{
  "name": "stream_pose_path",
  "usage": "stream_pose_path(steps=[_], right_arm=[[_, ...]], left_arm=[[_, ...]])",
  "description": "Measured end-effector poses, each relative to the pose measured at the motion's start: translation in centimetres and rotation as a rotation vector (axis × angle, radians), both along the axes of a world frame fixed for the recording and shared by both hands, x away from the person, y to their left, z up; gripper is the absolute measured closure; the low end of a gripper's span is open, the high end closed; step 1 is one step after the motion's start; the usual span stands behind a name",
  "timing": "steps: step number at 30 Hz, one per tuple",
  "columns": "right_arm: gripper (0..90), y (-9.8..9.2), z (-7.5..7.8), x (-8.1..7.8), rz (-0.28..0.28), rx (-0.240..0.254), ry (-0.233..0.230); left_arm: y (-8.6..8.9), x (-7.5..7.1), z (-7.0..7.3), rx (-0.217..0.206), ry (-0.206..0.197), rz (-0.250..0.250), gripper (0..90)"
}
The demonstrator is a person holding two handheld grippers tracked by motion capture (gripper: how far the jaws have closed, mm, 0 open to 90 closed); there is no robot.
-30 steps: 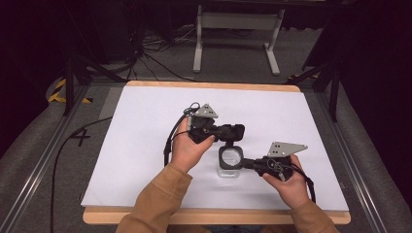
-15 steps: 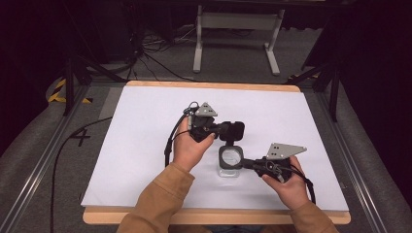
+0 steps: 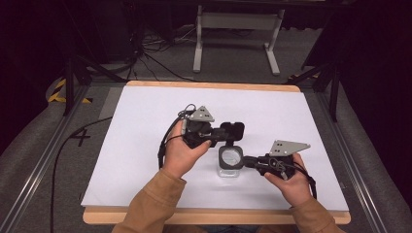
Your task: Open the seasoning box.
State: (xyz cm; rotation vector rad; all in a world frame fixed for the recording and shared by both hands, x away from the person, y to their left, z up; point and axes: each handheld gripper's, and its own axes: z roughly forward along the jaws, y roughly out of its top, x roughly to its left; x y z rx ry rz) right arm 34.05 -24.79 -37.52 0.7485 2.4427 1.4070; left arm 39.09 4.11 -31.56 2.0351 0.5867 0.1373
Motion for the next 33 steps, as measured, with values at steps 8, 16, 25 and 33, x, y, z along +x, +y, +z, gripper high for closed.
stream_pose_path(steps=[8,16,25,33], right_arm=[[71.3,-2.5,1.8,1.0,-0.051,0.013,0.002],[63.0,-4.3,3.1,2.3,-0.098,0.013,-0.004],[58.9,-5.8,2.7,4.1,-0.146,-0.012,0.016],[54.7,-7.7,1.7,5.6,-0.212,-0.043,0.042]], left_arm=[[3.5,-1.2,0.6,0.013,0.016,0.059,63.0],[6.5,-1.5,-0.2,0.067,0.029,0.140,59.2],[9.8,-1.1,-2.0,0.068,0.052,0.213,53.9],[11.8,0.0,-4.0,0.120,0.117,0.240,52.8]])
